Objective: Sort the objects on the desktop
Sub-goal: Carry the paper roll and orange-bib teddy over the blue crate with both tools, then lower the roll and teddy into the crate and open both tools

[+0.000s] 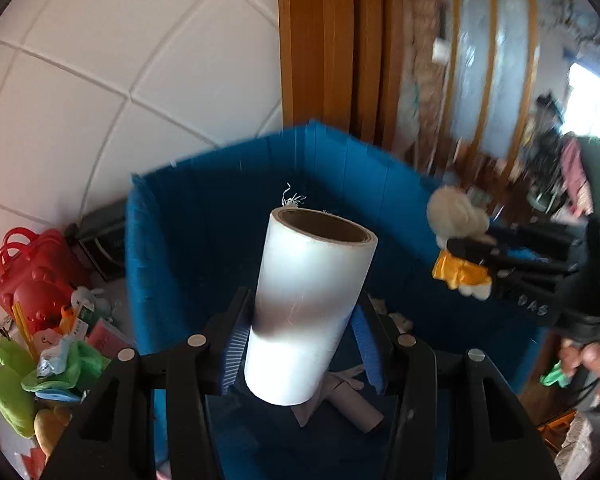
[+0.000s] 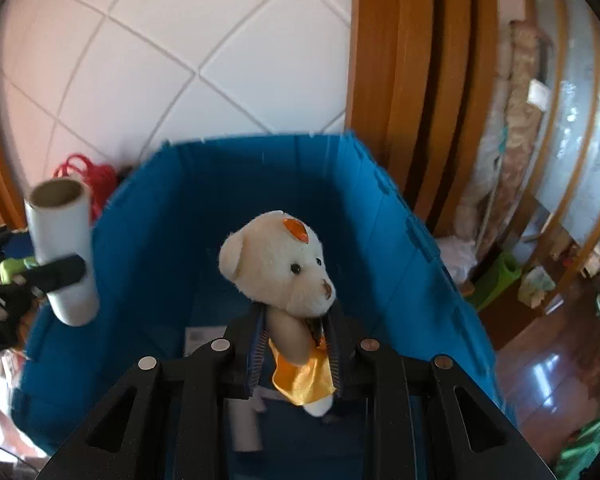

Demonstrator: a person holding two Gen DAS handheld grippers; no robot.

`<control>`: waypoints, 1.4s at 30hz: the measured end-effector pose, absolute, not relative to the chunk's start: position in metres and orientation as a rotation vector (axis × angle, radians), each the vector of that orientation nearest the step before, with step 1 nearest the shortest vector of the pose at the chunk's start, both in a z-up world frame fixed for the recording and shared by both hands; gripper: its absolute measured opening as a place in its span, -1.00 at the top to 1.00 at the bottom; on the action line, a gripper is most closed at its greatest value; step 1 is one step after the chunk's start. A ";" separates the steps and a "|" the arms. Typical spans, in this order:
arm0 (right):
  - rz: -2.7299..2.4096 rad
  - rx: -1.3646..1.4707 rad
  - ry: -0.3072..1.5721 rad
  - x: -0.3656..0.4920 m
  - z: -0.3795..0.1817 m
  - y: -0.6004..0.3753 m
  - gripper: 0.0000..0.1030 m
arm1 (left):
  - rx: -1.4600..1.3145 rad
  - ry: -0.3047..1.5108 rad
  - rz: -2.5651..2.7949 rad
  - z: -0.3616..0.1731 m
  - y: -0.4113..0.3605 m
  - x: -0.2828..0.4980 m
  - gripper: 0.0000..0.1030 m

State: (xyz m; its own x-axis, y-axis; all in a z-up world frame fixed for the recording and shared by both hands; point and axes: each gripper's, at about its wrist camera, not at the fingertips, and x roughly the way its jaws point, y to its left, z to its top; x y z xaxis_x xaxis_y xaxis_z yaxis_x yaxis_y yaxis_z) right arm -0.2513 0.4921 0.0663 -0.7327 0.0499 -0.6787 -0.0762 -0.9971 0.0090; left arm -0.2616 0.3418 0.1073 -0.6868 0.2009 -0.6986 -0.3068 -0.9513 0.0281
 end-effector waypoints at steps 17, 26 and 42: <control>2.625 -1.703 -0.081 -0.354 -0.021 0.531 0.48 | -1.662 0.241 2.589 -0.001 0.390 -0.332 0.05; 2.570 -1.724 -0.176 -0.350 -0.032 0.529 0.34 | -1.655 0.111 2.675 0.008 0.364 -0.349 -0.40; 2.597 -1.678 -0.212 -0.347 -0.017 0.524 -1.00 | -1.671 0.088 2.661 0.013 0.368 -0.355 -0.42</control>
State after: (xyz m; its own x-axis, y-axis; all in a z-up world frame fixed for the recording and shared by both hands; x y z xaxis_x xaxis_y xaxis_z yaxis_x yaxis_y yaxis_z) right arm -0.3473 0.5243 -0.0166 -0.4131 0.1093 -0.9041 0.0387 -0.9898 -0.1373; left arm -0.3551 0.3675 0.0125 -0.4346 -0.0315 -0.9000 -0.0283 -0.9984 0.0487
